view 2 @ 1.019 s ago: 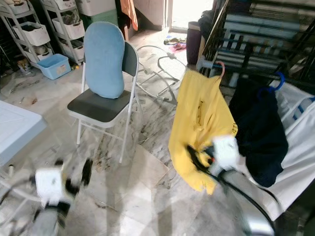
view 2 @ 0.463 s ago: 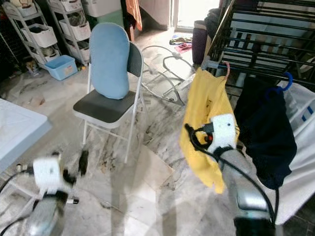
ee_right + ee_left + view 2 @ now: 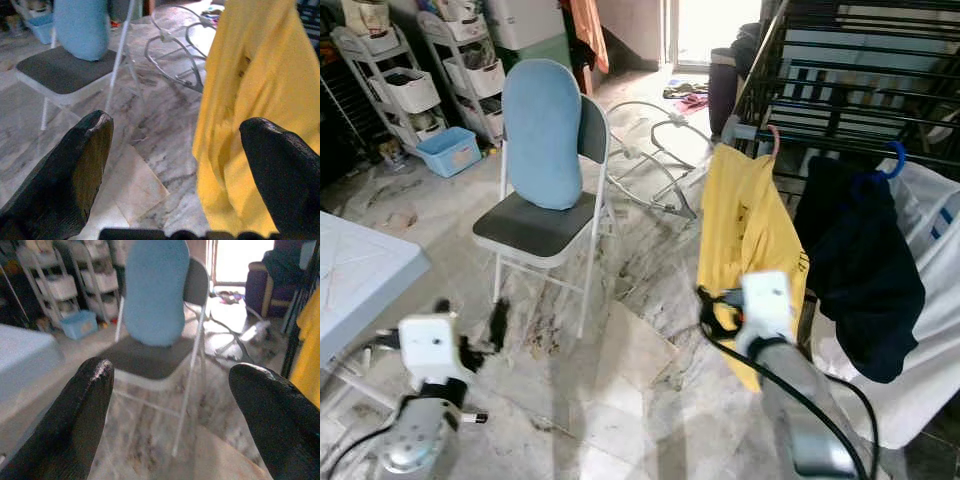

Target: Hang hanger

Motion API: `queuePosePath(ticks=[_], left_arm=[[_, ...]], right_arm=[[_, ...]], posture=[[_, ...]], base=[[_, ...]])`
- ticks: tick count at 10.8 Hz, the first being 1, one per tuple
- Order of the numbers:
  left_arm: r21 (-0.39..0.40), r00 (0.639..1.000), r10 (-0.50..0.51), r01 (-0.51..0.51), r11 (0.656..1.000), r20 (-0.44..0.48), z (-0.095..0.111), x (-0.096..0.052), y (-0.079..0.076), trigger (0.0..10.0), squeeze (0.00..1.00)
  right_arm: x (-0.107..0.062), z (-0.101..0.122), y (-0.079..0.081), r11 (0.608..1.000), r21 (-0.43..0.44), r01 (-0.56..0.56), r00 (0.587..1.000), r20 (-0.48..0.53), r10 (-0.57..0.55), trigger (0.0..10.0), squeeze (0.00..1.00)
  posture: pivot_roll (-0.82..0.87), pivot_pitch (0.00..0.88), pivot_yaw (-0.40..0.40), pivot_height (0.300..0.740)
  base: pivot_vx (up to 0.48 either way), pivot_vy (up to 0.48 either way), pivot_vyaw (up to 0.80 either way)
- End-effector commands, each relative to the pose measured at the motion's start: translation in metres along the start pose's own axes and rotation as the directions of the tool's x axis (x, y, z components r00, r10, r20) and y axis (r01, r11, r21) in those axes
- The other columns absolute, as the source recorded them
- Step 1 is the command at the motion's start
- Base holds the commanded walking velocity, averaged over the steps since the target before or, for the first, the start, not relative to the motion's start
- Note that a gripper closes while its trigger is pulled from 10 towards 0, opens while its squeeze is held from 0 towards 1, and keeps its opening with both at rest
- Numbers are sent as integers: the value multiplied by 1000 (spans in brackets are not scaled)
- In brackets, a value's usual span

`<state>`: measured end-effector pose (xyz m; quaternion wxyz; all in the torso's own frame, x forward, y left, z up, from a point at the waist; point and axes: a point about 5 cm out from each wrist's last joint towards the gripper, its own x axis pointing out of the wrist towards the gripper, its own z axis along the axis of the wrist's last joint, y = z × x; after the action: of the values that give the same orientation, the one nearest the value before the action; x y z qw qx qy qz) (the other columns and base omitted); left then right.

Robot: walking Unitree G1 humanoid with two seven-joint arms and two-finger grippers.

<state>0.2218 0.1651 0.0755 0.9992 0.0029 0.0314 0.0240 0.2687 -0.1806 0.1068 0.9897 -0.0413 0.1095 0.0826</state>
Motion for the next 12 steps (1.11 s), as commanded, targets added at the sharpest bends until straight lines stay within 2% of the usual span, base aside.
queuePosePath(ticks=[1,3,4,6,7,9,11,12], left_arm=[[4,999,-25,25,1000,20,2,7,-3,10000,0],[7,999,-33,33,999,36,4,17,-2,10000,0],[-4,999,-18,18,1000,29,2,19,0,10000,0],[-28,1000,-7,7,1000,-3,-9,14,-2,10000,0],[-43,1000,-14,15,999,18,-4,16,-6,10000,0],[-50,996,-56,59,997,72,11,26,-7,10000,0],[-51,996,-49,53,997,81,14,30,-3,10000,0],[-60,996,-47,52,997,75,12,30,-4,10000,0]], right_arm=[[5,13,2,999,-34,-11,1000,27,12,10000,0],[11,18,4,998,-52,-36,999,32,38,10000,0],[16,13,6,1000,-20,-20,1000,22,20,10000,0],[19,11,9,1000,26,-16,998,56,15,10000,0],[19,12,1,997,68,31,996,79,-36,10000,0],[22,24,-1,1000,7,22,992,123,-23,10000,0],[21,25,-8,997,42,58,989,131,-63,10000,0],[20,23,-6,998,44,54,990,126,-60,10000,0]], posture=[[-164,0,56,740],[-178,0,40,740],[-174,0,60,740],[-169,0,93,740],[-165,0,100,740],[-172,0,112,740],[-177,0,115,740],[-180,0,113,740]], base=[[0,0,0],[0,0,0],[0,0,0],[0,0,0],[0,0,0],[0,0,0],[259,122,0],[270,326,-431]])
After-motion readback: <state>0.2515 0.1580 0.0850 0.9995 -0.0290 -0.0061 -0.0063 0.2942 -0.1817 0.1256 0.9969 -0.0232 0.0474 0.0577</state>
